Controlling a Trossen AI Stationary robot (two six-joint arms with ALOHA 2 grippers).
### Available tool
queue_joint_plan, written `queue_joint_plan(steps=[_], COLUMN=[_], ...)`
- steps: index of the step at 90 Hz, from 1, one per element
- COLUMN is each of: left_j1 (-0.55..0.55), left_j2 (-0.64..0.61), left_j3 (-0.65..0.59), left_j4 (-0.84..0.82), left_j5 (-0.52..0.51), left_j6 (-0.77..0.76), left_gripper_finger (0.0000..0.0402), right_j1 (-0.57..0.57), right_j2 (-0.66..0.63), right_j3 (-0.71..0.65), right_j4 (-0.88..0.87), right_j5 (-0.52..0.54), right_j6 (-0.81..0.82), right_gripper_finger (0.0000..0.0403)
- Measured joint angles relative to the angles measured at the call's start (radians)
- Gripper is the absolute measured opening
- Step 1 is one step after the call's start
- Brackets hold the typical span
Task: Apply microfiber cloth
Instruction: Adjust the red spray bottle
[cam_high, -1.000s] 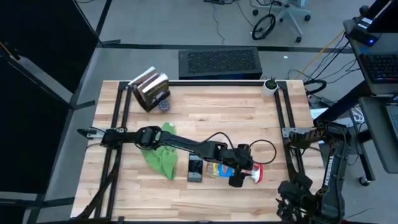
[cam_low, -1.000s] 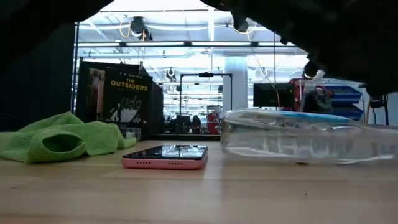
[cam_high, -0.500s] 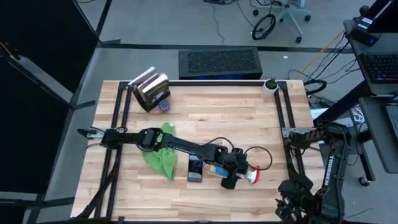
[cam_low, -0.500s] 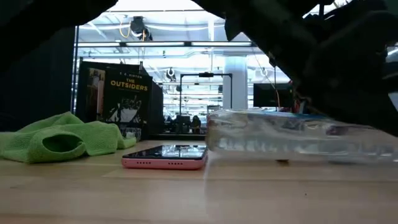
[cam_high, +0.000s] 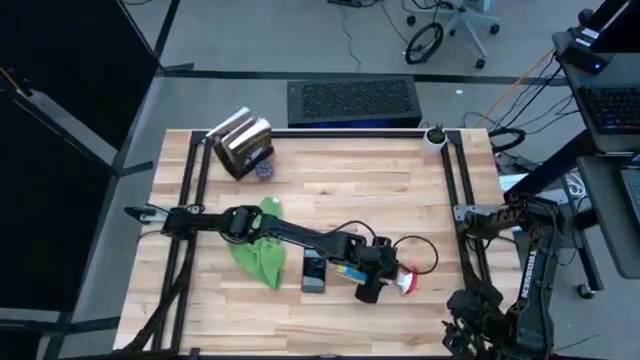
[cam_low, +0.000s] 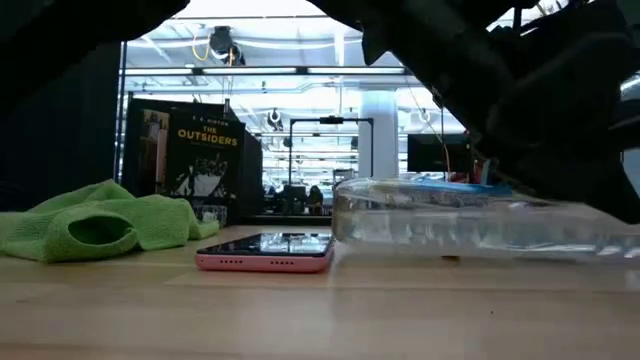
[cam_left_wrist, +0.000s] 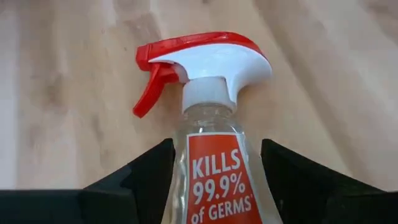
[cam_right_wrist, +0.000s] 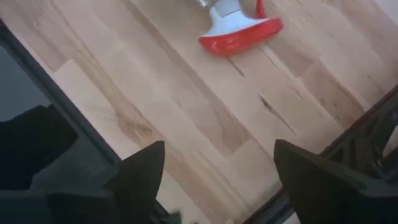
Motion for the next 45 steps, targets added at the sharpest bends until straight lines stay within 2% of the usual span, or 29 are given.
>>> queue_joint_plan(steps=[16,30,45], left_j1=[-0.009,-0.015,-0.009], left_j2=[0.004,0.005,0.018], left_j3=[0.025,0.029,0.025], left_j4=[-0.055,-0.093,-0.103], left_j5=[-0.009,-0.010,-0.010], left_j6=[-0.046,-0.022,0.000], left_gripper_finger=[0.0262,0.0298,0.0299], right_j1=[0.000,0.000,0.000], right_j2=[0.000,0.000,0.000], right_j3=[0.000,0.000,0.000], right_j4=[0.000,0.000,0.000], right_j5=[0.000,0.001,0.002], right_j6=[-0.025,-0.027,-0.027], right_gripper_finger=[0.0286,0.0286,0.0286])
